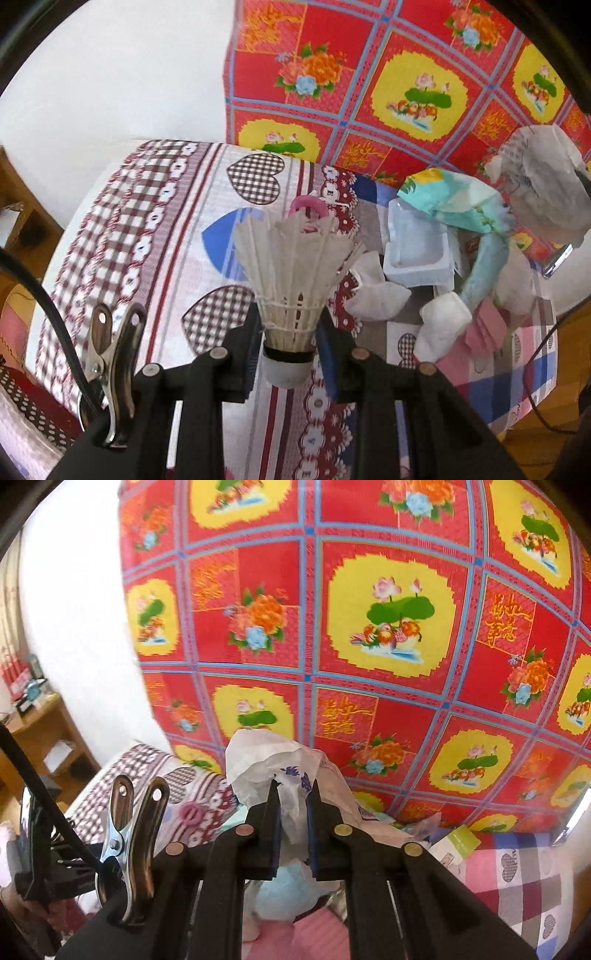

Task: Collect trash
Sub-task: 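Grasp the crumpled white plastic bag with the right tool, then carry the shuttlecock in the left tool while the right tool carries the bag to the red bucket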

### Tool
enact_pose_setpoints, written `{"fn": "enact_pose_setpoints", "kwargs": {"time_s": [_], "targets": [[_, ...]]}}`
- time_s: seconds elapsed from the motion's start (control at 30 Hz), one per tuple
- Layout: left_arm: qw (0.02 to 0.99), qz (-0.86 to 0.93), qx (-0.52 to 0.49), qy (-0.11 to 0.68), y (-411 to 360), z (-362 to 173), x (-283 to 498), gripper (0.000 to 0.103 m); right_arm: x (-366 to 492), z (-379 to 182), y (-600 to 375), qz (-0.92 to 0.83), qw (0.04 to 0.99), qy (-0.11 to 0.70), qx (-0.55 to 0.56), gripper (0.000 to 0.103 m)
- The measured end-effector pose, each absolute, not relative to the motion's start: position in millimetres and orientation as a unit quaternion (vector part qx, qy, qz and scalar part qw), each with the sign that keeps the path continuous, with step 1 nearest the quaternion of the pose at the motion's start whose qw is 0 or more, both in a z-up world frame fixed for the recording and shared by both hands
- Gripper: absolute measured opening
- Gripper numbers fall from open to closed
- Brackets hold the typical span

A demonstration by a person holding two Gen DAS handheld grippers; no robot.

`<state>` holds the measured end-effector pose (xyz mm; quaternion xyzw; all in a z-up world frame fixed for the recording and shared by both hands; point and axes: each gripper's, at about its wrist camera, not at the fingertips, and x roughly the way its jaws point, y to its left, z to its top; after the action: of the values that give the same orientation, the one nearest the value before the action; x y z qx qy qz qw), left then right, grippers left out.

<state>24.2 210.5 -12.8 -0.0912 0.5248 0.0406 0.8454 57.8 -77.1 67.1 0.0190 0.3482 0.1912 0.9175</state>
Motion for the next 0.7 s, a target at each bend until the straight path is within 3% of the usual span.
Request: {"fn": "enact_pose_setpoints", "kwargs": {"time_s": [0.7], "targets": [[0.85, 0.119, -0.111, 0.501, 240, 24, -51, 0.029, -4, 88, -16, 0.326, 0.888, 0.323, 0.008, 0.012]]}}
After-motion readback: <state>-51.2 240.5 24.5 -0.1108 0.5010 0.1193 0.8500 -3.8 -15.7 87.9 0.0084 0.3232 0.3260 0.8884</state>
